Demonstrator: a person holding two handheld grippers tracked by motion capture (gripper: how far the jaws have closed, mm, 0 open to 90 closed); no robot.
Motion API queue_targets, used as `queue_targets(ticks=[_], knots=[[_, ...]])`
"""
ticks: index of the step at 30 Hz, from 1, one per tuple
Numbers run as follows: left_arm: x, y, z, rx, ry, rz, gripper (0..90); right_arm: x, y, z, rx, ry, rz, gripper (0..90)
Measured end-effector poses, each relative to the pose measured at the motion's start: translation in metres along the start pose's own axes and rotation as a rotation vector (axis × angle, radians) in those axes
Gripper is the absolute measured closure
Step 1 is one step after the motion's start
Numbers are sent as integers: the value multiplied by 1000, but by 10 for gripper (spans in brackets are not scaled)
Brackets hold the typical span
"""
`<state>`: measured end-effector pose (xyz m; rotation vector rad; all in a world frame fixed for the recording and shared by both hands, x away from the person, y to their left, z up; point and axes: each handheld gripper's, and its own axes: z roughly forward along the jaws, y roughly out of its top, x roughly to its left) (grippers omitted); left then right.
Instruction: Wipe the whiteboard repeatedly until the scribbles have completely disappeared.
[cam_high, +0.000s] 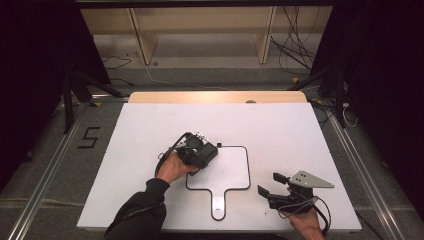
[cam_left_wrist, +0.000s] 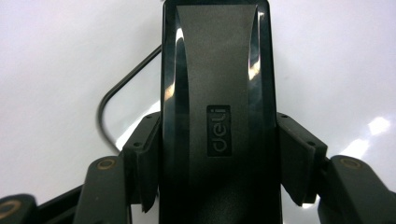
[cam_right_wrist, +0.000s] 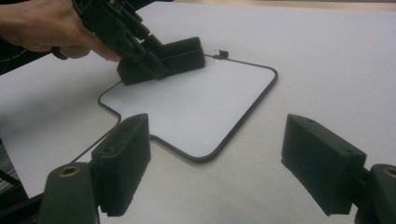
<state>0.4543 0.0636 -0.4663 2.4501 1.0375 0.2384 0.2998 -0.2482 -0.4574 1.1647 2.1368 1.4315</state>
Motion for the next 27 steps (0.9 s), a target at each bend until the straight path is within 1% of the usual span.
queue_targets(ticks=[5, 7, 8, 10, 12, 13, 14, 16, 19, 22, 25, 26, 27], knots=[[-24, 18, 10, -9, -18, 46, 400, 0, 0, 0, -1, 0, -1, 245], [-33, 27, 15, -11, -23, 56, 400, 0, 0, 0, -1, 1, 0, 245], [-36, 32, 17, -17, -19, 55, 400, 0, 0, 0, -1, 1, -1, 245], [-42, 41, 22, -18, -13, 62, 400, 0, 0, -1, -2, 0, 2, 245], [-46, 49, 26, -14, -17, 66, 400, -1, 0, -1, -4, 1, 2, 245], [-48, 51, 28, -18, -20, 59, 400, -1, 0, -1, -3, 1, 3, 245], [-48, 54, 29, -13, -23, 67, 400, -1, 0, -1, -3, 1, 2, 245], [-49, 56, 31, -21, -34, 63, 400, -1, 0, -1, -2, 4, 0, 245], [-49, 56, 31, -21, -33, 67, 400, 0, 0, -1, -4, 5, -1, 245], [-48, 50, 27, -17, -32, 74, 400, -1, 0, -1, -3, 3, 3, 245], [-40, 35, 20, -24, -40, 75, 400, -1, 0, -2, -5, 3, 0, 245], [-35, 29, 18, -33, -46, 56, 400, -1, 0, -2, -6, 2, 0, 245], [-30, 24, 15, -28, -39, 57, 400, -1, 0, -2, -6, 2, 2, 245]])
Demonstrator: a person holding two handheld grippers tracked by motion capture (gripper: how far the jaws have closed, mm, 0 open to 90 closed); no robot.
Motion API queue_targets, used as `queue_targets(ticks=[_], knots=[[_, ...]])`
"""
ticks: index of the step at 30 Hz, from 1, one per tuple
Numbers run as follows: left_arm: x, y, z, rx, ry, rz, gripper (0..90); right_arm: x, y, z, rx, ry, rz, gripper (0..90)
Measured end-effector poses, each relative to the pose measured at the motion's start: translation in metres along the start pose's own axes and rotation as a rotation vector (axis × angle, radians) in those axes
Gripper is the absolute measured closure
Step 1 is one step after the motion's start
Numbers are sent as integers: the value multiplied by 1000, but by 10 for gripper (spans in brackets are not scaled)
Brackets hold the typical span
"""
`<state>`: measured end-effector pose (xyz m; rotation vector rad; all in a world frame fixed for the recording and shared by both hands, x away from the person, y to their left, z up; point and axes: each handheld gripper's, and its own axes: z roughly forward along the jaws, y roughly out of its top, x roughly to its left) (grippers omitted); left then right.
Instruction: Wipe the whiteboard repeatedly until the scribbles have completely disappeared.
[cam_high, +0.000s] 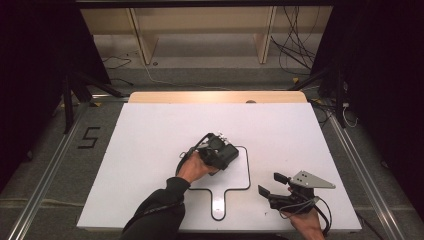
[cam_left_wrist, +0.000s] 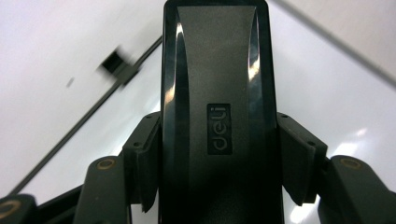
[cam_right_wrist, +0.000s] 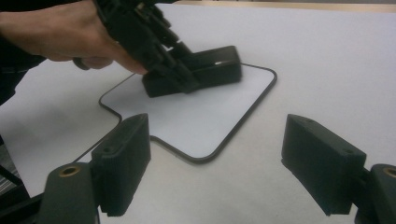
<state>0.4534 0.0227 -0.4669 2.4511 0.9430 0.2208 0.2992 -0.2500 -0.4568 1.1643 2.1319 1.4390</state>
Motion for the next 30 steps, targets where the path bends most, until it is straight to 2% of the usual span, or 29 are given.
queue_targets(ticks=[3, 6, 9, 14, 18, 30], knots=[[11, -12, -7, 0, 2, -19, 400, 0, 0, 1, 3, -1, 3, 245], [13, -17, -10, -2, -2, -16, 400, 1, 0, 2, 7, 0, -2, 245], [9, -18, -10, 3, -13, 0, 400, 0, 0, 2, 5, -1, -3, 245], [-7, -11, -6, -2, -25, 36, 400, 0, 0, 2, 5, -1, 0, 245], [-13, -7, -3, -14, -27, 43, 400, -1, 0, 1, 3, -1, 3, 245], [2, -15, -8, -40, -30, -9, 401, -2, 0, 1, 1, -1, 4, 245]])
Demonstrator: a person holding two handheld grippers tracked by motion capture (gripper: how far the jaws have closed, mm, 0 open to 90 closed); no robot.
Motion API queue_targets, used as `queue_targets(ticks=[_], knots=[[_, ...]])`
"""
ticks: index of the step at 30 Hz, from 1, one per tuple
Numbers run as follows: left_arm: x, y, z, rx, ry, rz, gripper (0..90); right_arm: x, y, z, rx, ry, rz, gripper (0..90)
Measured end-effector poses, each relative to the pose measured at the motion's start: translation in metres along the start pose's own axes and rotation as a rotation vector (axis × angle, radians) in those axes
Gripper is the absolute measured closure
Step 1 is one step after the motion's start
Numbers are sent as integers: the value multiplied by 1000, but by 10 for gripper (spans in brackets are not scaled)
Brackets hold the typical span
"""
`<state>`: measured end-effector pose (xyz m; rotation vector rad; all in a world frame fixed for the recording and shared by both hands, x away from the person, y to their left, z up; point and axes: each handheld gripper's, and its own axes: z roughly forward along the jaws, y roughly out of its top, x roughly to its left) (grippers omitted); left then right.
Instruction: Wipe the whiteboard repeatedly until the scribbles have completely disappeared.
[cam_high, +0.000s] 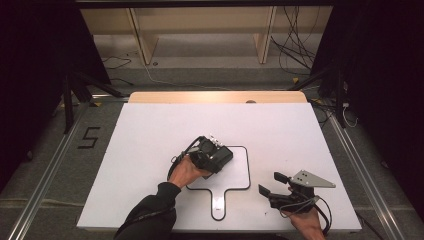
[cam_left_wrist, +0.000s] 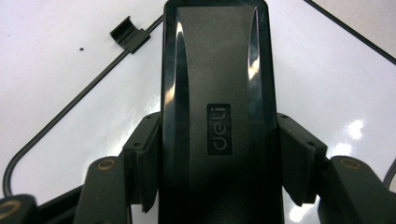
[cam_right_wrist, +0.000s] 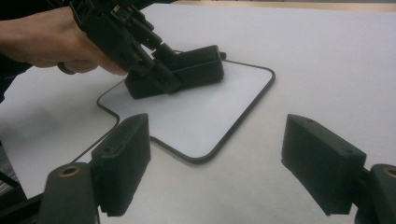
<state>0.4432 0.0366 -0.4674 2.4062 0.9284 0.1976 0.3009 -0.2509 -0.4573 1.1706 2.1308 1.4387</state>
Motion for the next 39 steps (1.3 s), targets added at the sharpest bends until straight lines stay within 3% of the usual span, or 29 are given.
queue_targets(ticks=[19, 25, 31, 39], knots=[[17, 3, -21, -48, -11, -47, 402, -1, 0, 0, -3, -2, 3, 245], [19, 4, -24, -41, -12, -50, 402, -2, 0, 0, -3, -2, 4, 245], [25, 8, -32, -52, 4, -58, 402, -2, 0, 0, -4, -3, 5, 245], [43, 19, -42, -76, 53, -87, 401, -2, 0, 0, -7, -2, 8, 245]])
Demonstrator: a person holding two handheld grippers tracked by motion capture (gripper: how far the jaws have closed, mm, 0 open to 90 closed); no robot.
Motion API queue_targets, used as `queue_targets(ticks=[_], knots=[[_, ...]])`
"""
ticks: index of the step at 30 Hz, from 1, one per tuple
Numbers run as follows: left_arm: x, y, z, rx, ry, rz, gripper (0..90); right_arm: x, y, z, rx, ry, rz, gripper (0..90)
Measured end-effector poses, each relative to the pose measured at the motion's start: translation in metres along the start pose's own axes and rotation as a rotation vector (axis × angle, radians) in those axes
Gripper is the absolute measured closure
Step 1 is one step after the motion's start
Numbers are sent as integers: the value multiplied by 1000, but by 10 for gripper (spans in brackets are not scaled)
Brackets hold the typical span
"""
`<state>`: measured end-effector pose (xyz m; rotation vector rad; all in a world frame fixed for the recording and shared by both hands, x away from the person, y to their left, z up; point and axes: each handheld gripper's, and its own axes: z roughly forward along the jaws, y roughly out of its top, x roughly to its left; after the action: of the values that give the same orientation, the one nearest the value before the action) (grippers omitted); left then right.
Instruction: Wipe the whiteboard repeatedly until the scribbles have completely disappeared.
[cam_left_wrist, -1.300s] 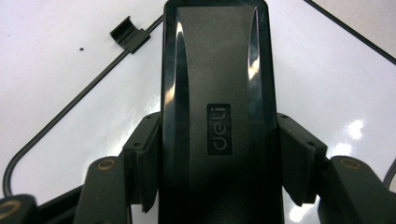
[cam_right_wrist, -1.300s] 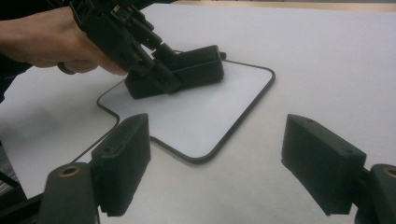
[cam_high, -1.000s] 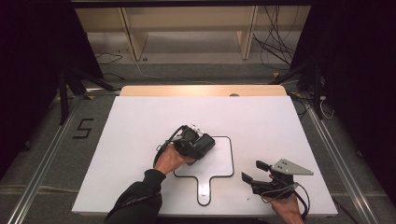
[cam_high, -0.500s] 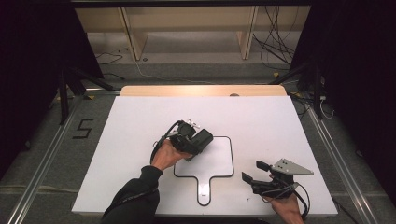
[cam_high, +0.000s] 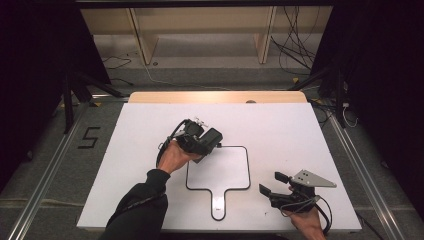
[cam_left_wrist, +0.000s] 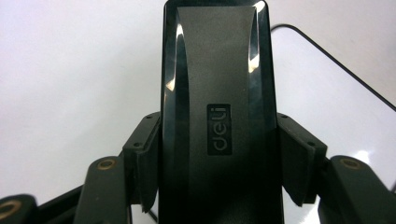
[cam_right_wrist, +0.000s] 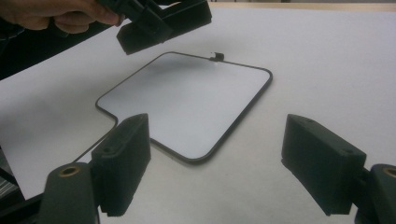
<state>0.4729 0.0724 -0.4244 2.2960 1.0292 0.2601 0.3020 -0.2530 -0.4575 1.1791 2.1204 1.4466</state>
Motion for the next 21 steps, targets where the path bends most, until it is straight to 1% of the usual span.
queue_targets(ticks=[1, 2, 4, 6, 8, 10, 11, 14, 16, 18, 21], knots=[[3, 2, 0, 5, 5, 0, 401, 0, 0, 0, 0, 0, 0, 245], [5, 4, 0, -2, 8, -9, 401, 0, 0, 0, 0, 0, -1, 245], [10, 7, -1, -7, 18, -14, 401, 0, 0, 0, -1, 1, -2, 245], [13, 11, -2, -14, 21, -13, 401, 0, 0, 0, -2, 0, -3, 245], [16, 14, -1, -21, 22, -27, 401, 0, 0, 0, 0, 0, 1, 245], [20, 16, -1, -14, 27, -28, 400, 0, 0, 0, 1, 2, 0, 245], [21, 16, 0, -21, 32, -35, 401, 0, 0, 0, 1, 2, 0, 245], [25, 17, 3, -19, 34, -47, 400, 0, 0, 0, 0, 3, 2, 245], [27, 19, 6, -15, 33, -50, 400, 0, 0, 0, -2, 2, 1, 245], [28, 21, 9, -9, 36, -41, 400, 0, 0, -1, -2, 2, -2, 245], [31, 25, 12, -14, 35, -46, 400, 0, 0, 0, -1, 3, -1, 245]])
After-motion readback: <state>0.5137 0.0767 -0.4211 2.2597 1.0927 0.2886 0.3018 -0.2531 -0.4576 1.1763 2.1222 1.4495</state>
